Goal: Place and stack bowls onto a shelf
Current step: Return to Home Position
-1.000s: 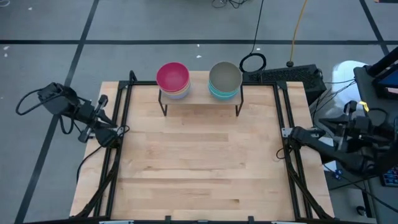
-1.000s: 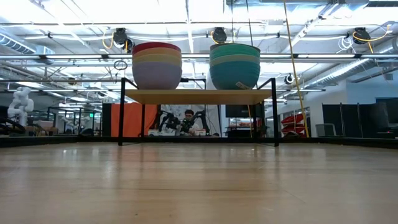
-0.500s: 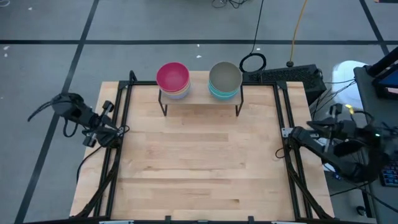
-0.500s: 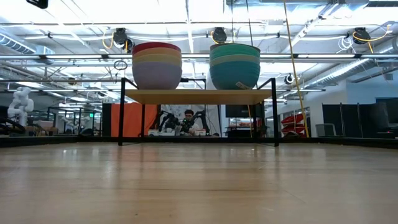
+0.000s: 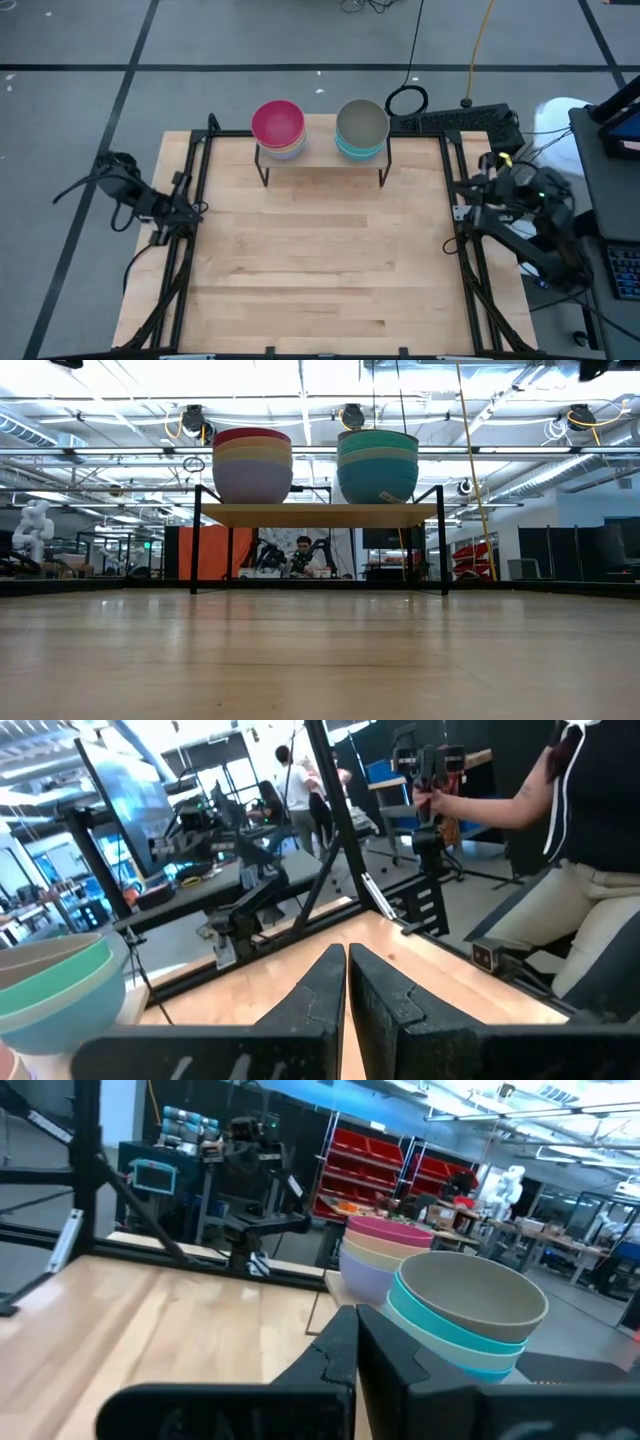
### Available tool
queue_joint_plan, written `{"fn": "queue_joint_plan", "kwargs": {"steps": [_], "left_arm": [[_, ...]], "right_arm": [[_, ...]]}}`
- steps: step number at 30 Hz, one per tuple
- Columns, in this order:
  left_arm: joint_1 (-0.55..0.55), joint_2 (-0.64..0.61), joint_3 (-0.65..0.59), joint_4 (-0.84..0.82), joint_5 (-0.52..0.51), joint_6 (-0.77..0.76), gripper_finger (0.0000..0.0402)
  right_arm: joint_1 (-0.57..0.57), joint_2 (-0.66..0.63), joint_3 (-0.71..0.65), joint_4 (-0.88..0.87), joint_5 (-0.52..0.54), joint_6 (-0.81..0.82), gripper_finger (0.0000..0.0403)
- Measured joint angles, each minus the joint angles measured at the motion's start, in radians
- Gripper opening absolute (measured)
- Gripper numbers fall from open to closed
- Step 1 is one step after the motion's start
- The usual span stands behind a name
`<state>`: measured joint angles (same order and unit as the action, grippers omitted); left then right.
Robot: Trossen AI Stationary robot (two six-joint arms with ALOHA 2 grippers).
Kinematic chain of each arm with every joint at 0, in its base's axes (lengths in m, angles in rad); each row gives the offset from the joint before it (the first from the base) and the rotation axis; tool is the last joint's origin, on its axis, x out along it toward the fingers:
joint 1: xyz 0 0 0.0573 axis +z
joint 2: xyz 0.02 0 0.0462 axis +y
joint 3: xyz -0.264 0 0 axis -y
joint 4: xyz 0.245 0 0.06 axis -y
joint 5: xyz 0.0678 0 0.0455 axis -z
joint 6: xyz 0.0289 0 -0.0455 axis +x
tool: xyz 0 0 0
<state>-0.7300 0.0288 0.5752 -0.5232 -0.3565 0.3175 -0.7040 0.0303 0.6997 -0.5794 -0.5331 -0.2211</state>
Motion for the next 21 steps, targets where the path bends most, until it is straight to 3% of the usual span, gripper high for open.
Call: {"fn": "queue_joint_plan", "kwargs": {"steps": [8,21], "left_arm": [[0.0,0.001,-0.019,0.013,0.0,0.021,0.0024],[0.0,0.001,-0.018,0.048,-0.011,0.022,0.0024]], "right_arm": [[0.0,0.0,-0.216,0.219,0.0,0.006,0.0],[0.0,0.0,-0.447,0.461,0.006,0.03,0.0]]}}
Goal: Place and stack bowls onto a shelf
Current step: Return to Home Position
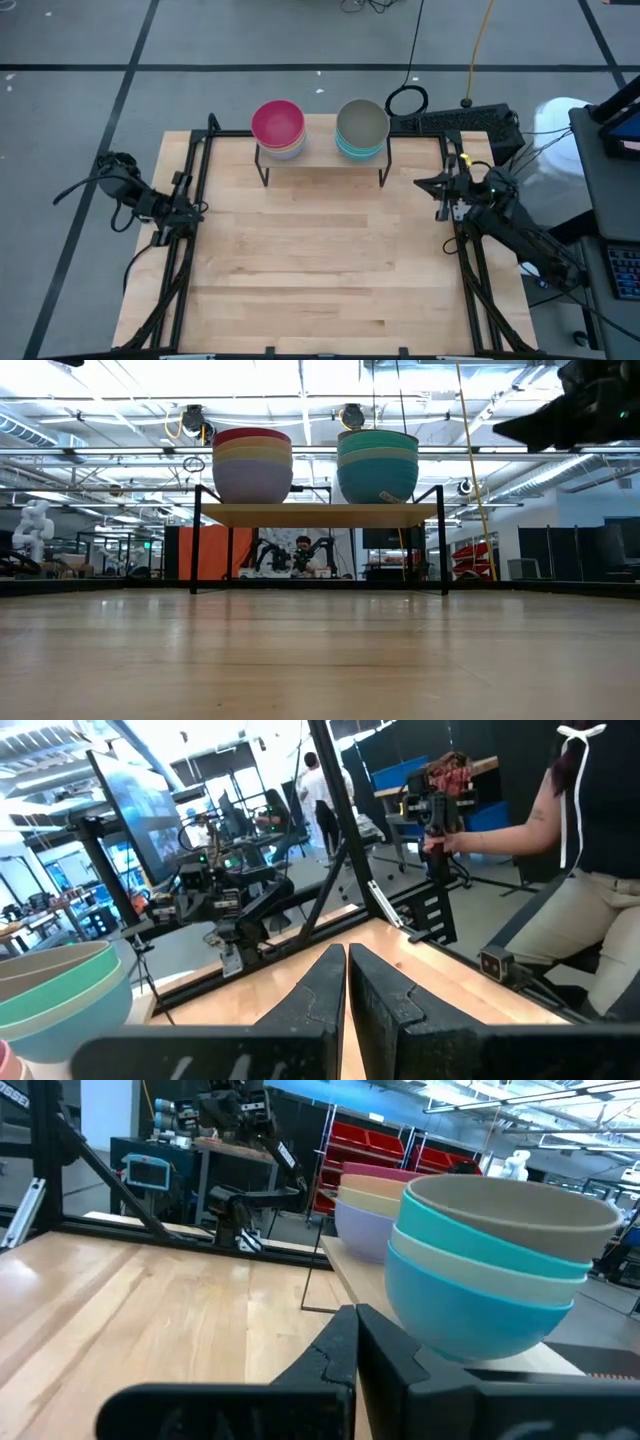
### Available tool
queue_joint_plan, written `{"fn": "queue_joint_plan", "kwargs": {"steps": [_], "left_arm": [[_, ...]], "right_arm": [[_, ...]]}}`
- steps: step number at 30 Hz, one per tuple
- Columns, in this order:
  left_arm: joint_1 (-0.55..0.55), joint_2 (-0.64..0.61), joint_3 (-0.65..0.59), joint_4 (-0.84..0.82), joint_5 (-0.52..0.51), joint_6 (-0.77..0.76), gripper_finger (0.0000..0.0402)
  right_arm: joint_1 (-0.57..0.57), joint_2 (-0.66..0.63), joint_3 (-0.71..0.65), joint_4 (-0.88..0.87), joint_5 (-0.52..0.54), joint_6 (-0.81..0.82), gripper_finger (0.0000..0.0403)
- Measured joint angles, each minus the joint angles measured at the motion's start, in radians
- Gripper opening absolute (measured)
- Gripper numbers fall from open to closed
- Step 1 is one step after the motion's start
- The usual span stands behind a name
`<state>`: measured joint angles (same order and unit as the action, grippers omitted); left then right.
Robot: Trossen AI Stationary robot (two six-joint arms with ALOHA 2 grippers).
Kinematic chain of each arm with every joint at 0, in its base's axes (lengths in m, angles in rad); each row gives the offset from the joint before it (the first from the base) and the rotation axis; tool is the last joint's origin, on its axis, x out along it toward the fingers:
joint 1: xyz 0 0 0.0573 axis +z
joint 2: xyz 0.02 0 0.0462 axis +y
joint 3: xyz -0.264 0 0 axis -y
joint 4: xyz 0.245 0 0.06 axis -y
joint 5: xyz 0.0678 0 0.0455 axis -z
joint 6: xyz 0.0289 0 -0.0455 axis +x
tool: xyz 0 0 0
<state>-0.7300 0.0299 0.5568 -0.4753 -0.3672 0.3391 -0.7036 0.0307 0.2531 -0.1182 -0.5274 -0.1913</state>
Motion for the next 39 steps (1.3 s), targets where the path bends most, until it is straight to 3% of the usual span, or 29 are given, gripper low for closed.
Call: {"fn": "queue_joint_plan", "kwargs": {"steps": [9,20,28,39], "left_arm": [[0.0,0.0,0.0,0.004,0.0,-0.001,0.0024],[0.0,0.0,-0.013,0.041,0.0,0.005,0.0024],[0.0,0.001,-0.161,0.238,0.002,0.063,0.0024],[0.0,0.001,-0.314,0.376,0.004,0.006,0.0024]], "right_arm": [[0.0,0.0,-0.112,0.105,0.002,0.001,0.0],[0.0,0.0,-0.135,0.108,0.002,-0.007,0.0],[0.0,0.0,-0.135,0.154,0.003,-0.007,0.0],[0.0,0.0,-0.135,0.15,0.002,-0.007,0.0]]}}
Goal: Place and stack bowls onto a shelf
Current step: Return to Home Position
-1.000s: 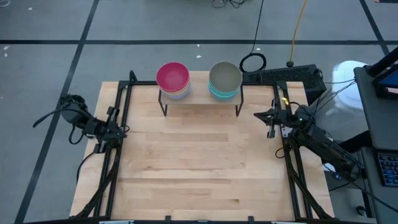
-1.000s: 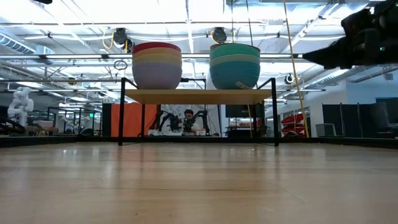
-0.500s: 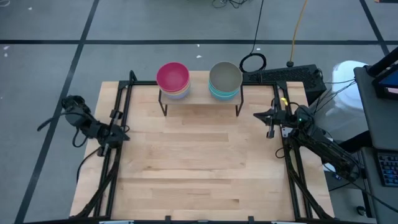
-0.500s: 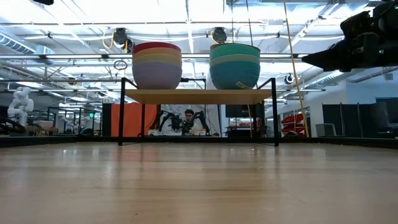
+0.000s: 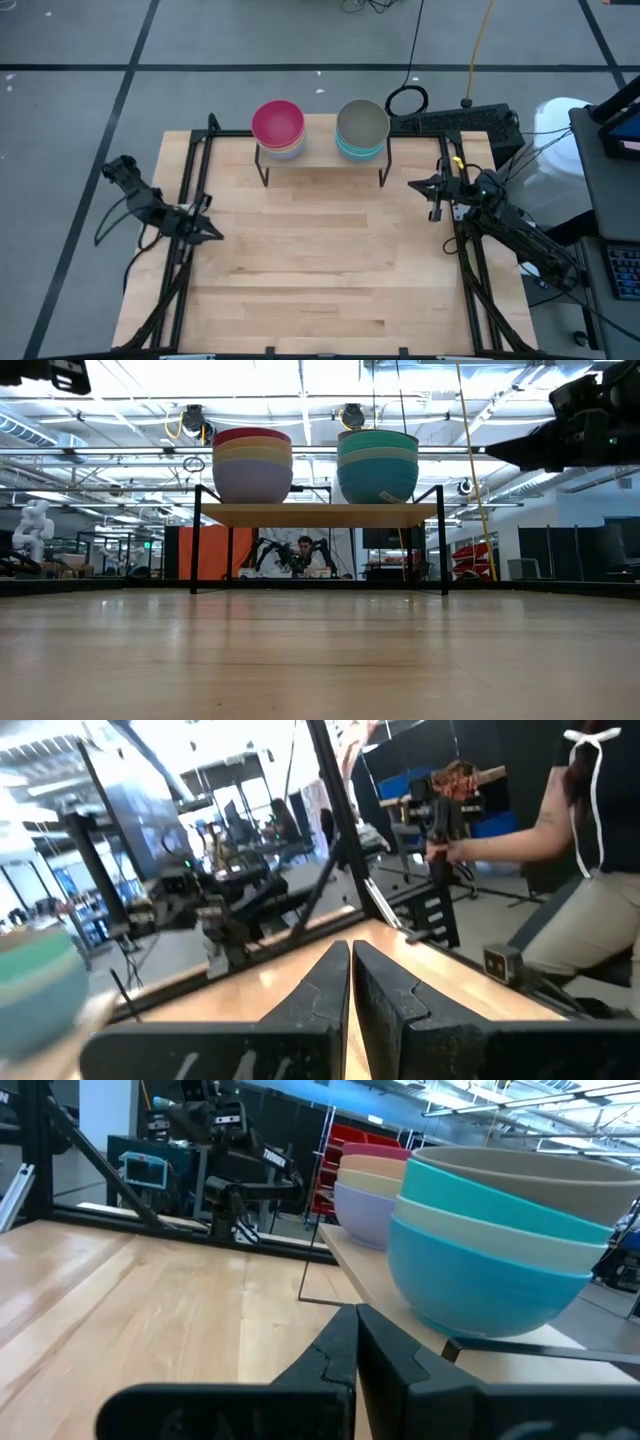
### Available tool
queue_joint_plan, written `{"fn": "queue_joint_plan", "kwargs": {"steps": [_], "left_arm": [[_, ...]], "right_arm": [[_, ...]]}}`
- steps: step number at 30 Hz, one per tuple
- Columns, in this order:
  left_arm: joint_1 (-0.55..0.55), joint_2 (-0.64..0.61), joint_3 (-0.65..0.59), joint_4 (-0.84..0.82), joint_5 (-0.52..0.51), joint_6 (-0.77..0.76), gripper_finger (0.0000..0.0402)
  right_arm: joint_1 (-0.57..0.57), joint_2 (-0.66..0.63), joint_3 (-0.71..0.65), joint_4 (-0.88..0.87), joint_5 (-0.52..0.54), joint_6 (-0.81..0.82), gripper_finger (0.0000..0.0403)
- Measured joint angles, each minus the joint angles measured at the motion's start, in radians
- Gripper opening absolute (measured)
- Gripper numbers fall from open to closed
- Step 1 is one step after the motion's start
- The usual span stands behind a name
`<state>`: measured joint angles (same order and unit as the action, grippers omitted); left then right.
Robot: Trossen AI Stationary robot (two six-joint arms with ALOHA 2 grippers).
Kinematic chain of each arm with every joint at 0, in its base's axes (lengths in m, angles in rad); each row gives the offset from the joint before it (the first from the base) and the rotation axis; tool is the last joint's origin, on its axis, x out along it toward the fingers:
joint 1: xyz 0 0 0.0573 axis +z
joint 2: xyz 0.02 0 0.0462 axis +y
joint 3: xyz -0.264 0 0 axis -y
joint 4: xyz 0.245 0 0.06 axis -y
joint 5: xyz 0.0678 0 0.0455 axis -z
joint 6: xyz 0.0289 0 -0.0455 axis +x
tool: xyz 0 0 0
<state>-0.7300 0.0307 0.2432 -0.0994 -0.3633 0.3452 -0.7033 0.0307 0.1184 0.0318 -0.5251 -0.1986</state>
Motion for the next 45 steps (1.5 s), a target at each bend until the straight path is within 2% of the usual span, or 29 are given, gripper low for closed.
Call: {"fn": "queue_joint_plan", "kwargs": {"steps": [5,18,25,36,45], "left_arm": [[0.0,0.0,-0.065,0.022,0.01,-0.06,0.0024],[0.0,0.0,-0.211,0.182,0.103,-0.041,0.0024],[0.0,0.0,-0.233,0.203,0.104,-0.043,0.0024],[0.0,0.0,-0.233,0.167,0.106,-0.007,0.0024],[0.0,0.0,-0.232,0.133,0.228,-0.026,0.0024]], "right_arm": [[0.0,0.0,0.0,-0.02,0.0,-0.016,0.0],[0.0,0.0,-0.025,-0.058,-0.003,-0.027,0.0],[0.0,0.0,-0.1,0.06,-0.006,0.019,0.0],[0.0,0.0,-0.101,0.052,-0.005,0.029,0.0],[0.0,0.0,-0.102,0.049,-0.007,0.085,0.0]]}}
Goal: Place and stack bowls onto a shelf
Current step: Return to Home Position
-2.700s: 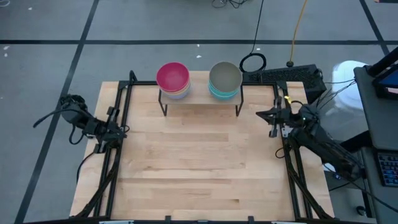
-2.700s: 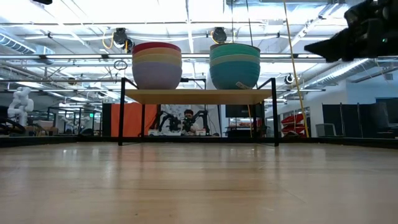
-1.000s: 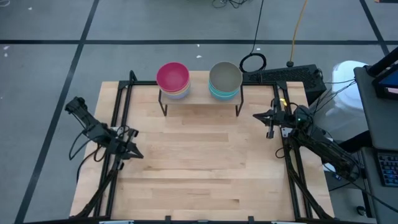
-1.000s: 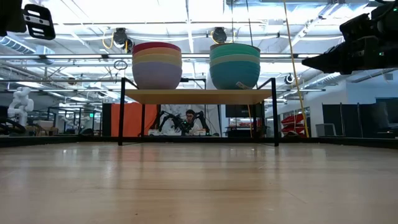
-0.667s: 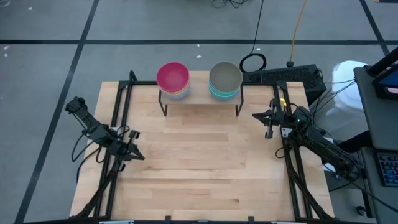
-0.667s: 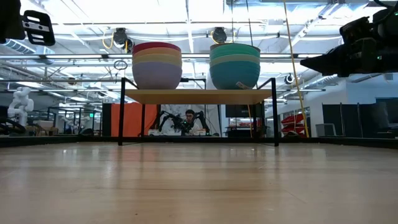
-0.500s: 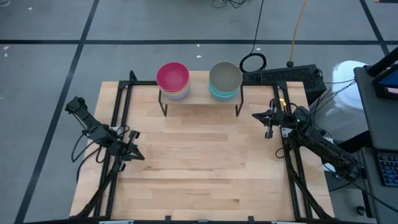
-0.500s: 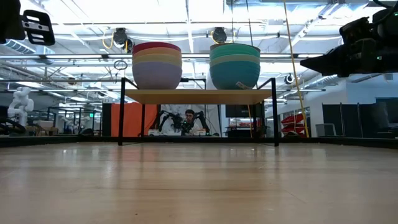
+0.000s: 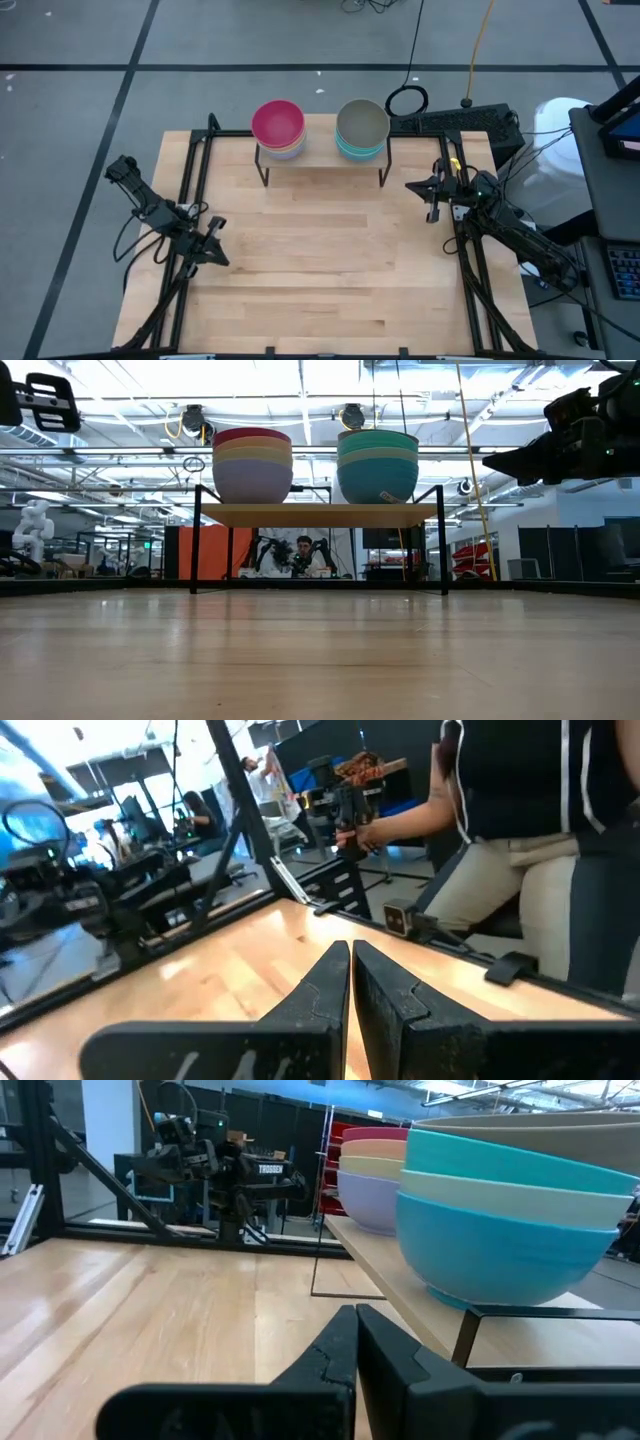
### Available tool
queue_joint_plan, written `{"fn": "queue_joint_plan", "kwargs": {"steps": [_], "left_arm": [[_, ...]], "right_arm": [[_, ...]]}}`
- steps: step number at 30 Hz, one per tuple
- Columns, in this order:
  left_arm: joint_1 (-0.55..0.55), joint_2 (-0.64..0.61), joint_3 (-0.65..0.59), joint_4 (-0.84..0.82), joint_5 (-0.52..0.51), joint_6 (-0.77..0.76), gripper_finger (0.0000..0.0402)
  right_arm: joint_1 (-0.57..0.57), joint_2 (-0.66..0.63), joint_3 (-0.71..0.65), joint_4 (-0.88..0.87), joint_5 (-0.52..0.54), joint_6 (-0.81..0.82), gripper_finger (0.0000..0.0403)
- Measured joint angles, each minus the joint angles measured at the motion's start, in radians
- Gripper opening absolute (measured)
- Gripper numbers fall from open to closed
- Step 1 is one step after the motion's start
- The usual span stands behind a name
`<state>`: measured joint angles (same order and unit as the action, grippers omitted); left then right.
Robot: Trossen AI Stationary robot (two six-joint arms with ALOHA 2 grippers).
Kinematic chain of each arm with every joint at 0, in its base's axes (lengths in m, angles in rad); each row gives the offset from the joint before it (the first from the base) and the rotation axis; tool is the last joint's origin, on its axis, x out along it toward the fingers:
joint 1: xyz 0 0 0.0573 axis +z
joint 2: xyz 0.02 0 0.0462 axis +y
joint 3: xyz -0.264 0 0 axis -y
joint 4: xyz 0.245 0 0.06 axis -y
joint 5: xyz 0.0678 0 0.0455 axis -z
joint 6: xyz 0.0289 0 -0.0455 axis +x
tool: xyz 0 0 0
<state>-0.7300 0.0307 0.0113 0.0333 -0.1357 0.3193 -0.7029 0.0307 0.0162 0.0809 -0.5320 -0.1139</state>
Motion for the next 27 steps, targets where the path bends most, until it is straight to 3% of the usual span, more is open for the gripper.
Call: {"fn": "queue_joint_plan", "kwargs": {"steps": [12,19,27], "left_arm": [[0.027,0.0,0.0,-0.002,-0.011,-0.356,0.0024],[0.03,0.026,0.0,-0.004,-0.011,-0.215,0.0024],[0.03,0.033,0.0,-0.001,-0.012,-0.221,0.0024]], "right_arm": [[0.0,0.0,-0.001,-0.002,-0.001,-0.002,0.0],[0.0,0.0,-0.001,-0.002,-0.001,-0.002,0.0],[0.0,0.001,-0.002,-0.003,-0.002,0.019,0.0]]}}
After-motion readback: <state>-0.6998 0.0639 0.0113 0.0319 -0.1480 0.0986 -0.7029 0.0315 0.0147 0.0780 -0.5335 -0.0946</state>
